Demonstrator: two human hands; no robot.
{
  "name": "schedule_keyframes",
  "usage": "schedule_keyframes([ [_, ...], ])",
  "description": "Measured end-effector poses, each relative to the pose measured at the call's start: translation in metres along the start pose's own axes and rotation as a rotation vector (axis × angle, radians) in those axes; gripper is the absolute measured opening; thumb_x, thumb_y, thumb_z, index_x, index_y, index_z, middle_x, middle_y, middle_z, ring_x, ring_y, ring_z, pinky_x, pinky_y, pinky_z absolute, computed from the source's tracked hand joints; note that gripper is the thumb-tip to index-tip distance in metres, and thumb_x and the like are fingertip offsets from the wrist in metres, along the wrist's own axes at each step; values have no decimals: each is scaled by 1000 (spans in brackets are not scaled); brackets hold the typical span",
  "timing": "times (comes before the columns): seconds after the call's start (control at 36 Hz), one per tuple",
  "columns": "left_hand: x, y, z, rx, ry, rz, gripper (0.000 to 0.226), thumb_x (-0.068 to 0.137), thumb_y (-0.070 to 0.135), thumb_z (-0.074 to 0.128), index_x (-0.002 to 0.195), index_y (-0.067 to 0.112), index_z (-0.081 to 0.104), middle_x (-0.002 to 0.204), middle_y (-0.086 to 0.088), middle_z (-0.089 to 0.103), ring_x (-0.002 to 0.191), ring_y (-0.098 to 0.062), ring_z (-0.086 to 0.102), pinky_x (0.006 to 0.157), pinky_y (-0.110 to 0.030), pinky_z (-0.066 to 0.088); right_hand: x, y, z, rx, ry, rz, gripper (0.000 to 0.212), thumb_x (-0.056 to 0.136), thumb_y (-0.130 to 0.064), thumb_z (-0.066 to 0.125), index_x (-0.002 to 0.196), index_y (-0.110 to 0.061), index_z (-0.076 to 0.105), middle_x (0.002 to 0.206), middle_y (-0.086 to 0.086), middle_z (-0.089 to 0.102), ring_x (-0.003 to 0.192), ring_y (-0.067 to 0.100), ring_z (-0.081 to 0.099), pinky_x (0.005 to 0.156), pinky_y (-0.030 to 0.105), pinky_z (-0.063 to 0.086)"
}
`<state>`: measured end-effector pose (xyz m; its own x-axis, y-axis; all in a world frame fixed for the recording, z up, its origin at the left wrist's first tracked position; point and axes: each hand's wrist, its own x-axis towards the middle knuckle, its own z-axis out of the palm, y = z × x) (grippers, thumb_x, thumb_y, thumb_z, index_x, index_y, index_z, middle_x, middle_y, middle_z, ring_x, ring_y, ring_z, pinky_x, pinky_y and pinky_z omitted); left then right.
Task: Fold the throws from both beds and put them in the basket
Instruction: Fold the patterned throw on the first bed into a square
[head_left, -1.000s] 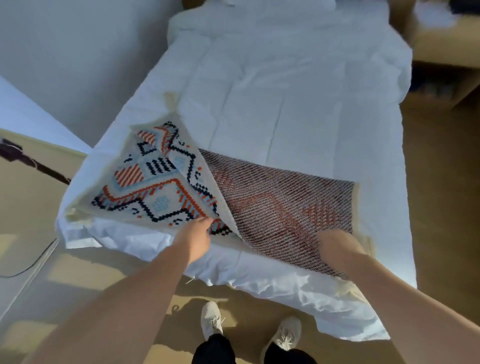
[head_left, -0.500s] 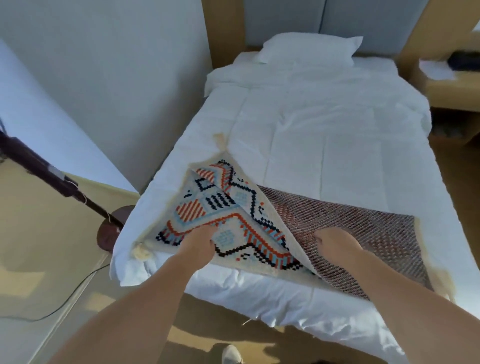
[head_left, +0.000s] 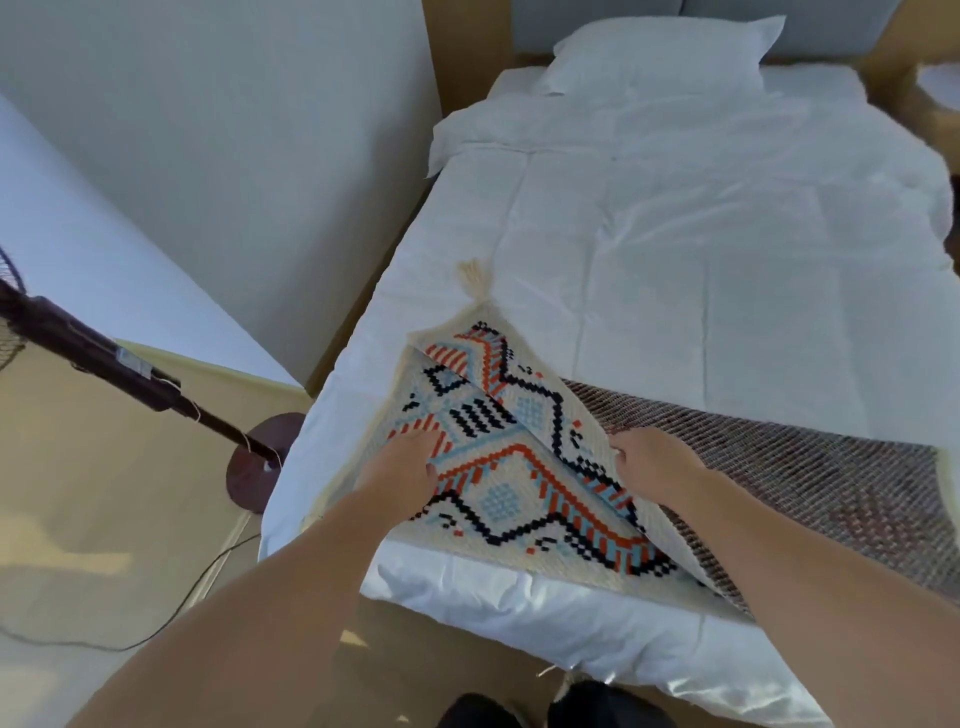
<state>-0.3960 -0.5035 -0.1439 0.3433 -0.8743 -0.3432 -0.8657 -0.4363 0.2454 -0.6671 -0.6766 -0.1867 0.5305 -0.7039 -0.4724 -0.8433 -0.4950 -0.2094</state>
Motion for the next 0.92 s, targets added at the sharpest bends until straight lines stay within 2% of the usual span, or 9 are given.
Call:
schedule_keyframes([
  [0.08, 17, 0, -9, -1, 25, 46, 25, 95, 13, 43, 117, 10, 54, 113, -6, 59, 104, -25, 56, 80, -31, 44, 20, -5, -3, -4, -21, 12, 31, 93, -13, 40, 116, -15, 61, 109, 3, 65, 95, 22, 61, 80, 36, 54],
  [0.25, 66, -14, -18, -3, -2, 72, 41, 98, 19, 41, 139, 16, 43, 136, -3, 51, 119, -21, 50, 96, -33, 43, 59, -17, -10, 44, -63, 64, 34, 95, -17, 39, 124, -16, 58, 119, 4, 63, 105, 23, 59, 87, 35, 50],
  [0.36, 117, -32, -15, 86, -77, 106, 45, 99, 20, 38, 143, 17, 37, 146, -3, 41, 129, -21, 41, 104, -34, 37, 101, -29, -12, 150, -74, 182, 24, 92, -16, 40, 107, -16, 59, 109, 4, 64, 96, 21, 59, 75, 31, 48],
  [0.5, 204, -51, -2, 76, -151, 249, 49, 98, 19, 36, 147, 19, 30, 152, -2, 33, 137, -19, 31, 112, -36, 30, 165, -55, -5, 292, -102, 345, 39, 97, -17, 40, 135, -9, 48, 136, 9, 51, 117, 26, 54, 91, 33, 45],
  [0.56, 228, -52, 2, 100, -173, 313, 50, 99, 19, 35, 148, 17, 28, 154, -2, 28, 141, -19, 25, 116, -37, 24, 186, -64, -2, 361, -89, 378, 45, 98, -17, 40, 143, -11, 41, 142, 10, 46, 113, 24, 56, 85, 31, 48],
  [0.64, 265, -65, 14, 121, -194, 394, 50, 99, 19, 37, 148, 15, 27, 155, -4, 28, 142, -20, 23, 116, -39, 23, 227, -78, 12, 417, -93, 425, 47, 98, -19, 41, 145, -12, 35, 141, 13, 47, 87, 20, 61, 61, 26, 50],
  [0.78, 300, -97, 30, 153, -205, 467, 50, 100, 21, 37, 148, 17, 26, 155, -1, 27, 143, -18, 21, 117, -36, 17, 278, -85, 36, 388, -41, 547, 51, 94, -43, 42, 135, -12, 38, 121, 14, 56, 101, 34, 57, 86, 43, 48],
  [0.83, 306, -108, 35, 156, -209, 467, 50, 100, 21, 37, 148, 17, 26, 155, -1, 28, 142, -18, 23, 118, -37, 18, 287, -82, 46, 457, -11, 629, 51, 91, -45, 46, 128, -9, 43, 119, 18, 57, 105, 36, 55, 82, 43, 39],
  [0.92, 311, -119, 42, 161, -221, 470, 49, 100, 21, 37, 147, 16, 28, 153, -3, 32, 141, -19, 26, 117, -40, 20, 287, -84, 51, 549, -16, 701, 51, 94, -38, 48, 132, -7, 41, 107, 15, 61, 87, 30, 61, 71, 39, 37],
])
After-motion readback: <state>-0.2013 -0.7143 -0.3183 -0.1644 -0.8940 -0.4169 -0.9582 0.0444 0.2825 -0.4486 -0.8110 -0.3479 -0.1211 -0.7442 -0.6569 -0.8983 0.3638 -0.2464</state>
